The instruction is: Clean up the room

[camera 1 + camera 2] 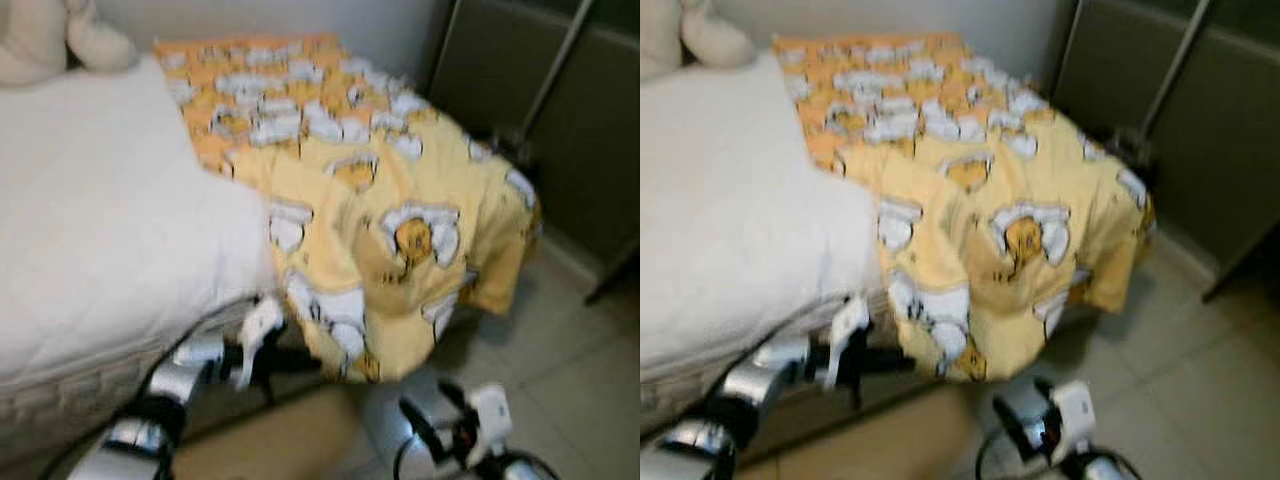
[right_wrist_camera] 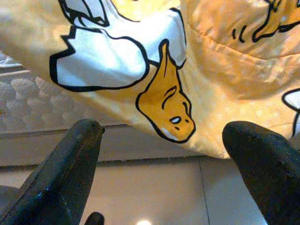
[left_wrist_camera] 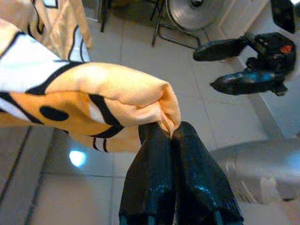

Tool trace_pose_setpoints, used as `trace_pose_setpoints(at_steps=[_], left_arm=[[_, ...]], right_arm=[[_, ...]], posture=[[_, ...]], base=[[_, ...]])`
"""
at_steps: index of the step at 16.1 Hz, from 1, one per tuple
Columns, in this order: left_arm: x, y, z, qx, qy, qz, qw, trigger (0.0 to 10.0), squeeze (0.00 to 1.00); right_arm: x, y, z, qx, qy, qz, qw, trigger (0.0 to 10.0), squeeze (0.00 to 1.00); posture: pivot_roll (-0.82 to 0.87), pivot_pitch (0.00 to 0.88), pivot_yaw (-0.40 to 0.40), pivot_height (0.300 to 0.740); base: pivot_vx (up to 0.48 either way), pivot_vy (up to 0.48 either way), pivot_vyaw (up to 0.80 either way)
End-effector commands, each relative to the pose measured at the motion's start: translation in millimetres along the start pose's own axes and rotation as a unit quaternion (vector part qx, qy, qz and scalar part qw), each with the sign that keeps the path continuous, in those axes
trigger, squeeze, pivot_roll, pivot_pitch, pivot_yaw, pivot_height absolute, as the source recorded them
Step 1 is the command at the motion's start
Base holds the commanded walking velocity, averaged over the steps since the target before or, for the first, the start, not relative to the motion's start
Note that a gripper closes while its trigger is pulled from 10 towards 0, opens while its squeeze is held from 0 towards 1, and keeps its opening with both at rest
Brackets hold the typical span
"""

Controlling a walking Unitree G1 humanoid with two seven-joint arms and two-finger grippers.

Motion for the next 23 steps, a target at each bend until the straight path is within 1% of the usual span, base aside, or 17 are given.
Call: trace_pose_setpoints(at_steps=[1, 3, 4, 7, 11, 12, 13, 14, 16, 18, 21, 23], left_arm=[[0.6, -4, -5.8, -0.011, -0.029, 0.024, 0.999, 0.0, 0.00], [2.4, -9, -8.7, -0.010, -0.034, 0.029, 0.999, 0.0, 0.00], [5.8, -10, -6.3, 0.000, -0.021, 0.021, 1.000, 0.0, 0.00], [10.0, -12, -5.1, 0.005, -0.014, 0.019, 1.000, 0.0, 0.00], [22.8, -28, -6.3, 0.018, -0.012, 0.040, 0.999, 0.0, 0.00], [23.9, -29, -6.3, 0.019, -0.012, 0.042, 0.999, 0.0, 0.00], [28.7, -33, -5.5, 0.024, -0.008, 0.048, 0.999, 0.0, 0.00], [32.9, -35, -4.8, 0.027, -0.005, 0.052, 0.998, 0.0, 0.00], [36.1, -33, -1.7, 0.028, 0.010, 0.046, 0.998, 0.0, 0.00], [34.3, -30, 0.2, 0.022, 0.014, 0.043, 0.999, 0.0, 0.00], [26.8, -31, -2.8, 0.008, 0.003, 0.047, 0.999, 0.0, 0.00], [22.0, -33, -7.4, -0.004, -0.013, 0.054, 0.998, 0.0, 0.00]], right_arm=[[-2.3, 8, -3.0, 0.006, -0.001, -0.016, 1.000, 10.0, 0.00], [-2.3, 9, -2.6, 0.005, 0.000, -0.019, 1.000, 10.0, 0.00], [-3.2, 10, -1.6, 0.003, 0.003, -0.023, 1.000, 10.0, 0.00], [-6.0, 11, 1.9, 0.001, 0.008, -0.025, 1.000, 10.0, 0.00], [-8.5, 9, 6.9, 0.000, 0.016, -0.022, 1.000, 10.0, 0.00], [-8.4, 9, 7.2, 0.000, 0.016, -0.022, 1.000, 10.0, 0.00], [-8.3, 9, 8.2, 0.000, 0.017, -0.021, 1.000, 10.0, 0.00], [-8.1, 8, 9.1, -0.001, 0.018, -0.021, 1.000, 10.0, 0.00], [-8.2, 8, 10.3, -0.001, 0.020, -0.021, 1.000, 10.0, 0.00], [-8.0, 8, 11.3, -0.002, 0.021, -0.022, 1.000, 10.0, 0.00], [-4.7, 5, 12.1, -0.002, 0.021, -0.019, 1.000, 10.0, 0.00], [-3.6, 4, 13.4, -0.002, 0.022, -0.016, 1.000, 10.0, 0.00]], posture=[[-0.05, 0.000, -0.047, 0.736], [-0.06, 0.000, -0.046, 0.736], [-0.06, 0.000, -0.046, 0.736], [-0.05, 0.000, -0.050, 0.736], [-0.04, 0.000, -0.050, 0.736], [-0.04, 0.000, -0.050, 0.736], [-0.04, 0.000, -0.049, 0.736], [-0.04, 0.000, -0.049, 0.736], [-0.04, 0.000, -0.048, 0.736], [-0.04, 0.000, -0.047, 0.736], [-0.05, 0.007, -0.045, 0.736], [-0.06, 0.011, -0.041, 0.736]], base=[[0.000, 0.000, 0.00], [0.000, 0.000, 0.00], [0.000, 0.000, 0.00], [0.000, 0.000, 0.00], [0.000, 0.399, 0.00], [0.000, 0.446, 0.00], [0.000, 0.446, 0.00], [0.000, 0.446, 0.00], [0.000, 0.448, 0.00], [0.000, 0.146, 0.00], [0.000, 0.000, 0.00], [0.000, -0.384, 0.00]])
Point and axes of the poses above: a point about 5 cm out from each wrist's last joint towards the gripper, its own x axis pointing back from the gripper into the wrist, its own y axis along the axis of the wrist's last joint, z = x × y, the point moved 1 cm from there along -x, pointing out of the wrist towards the gripper, and after that the axes turned 6 degrees about x, right-handed, at the moved point
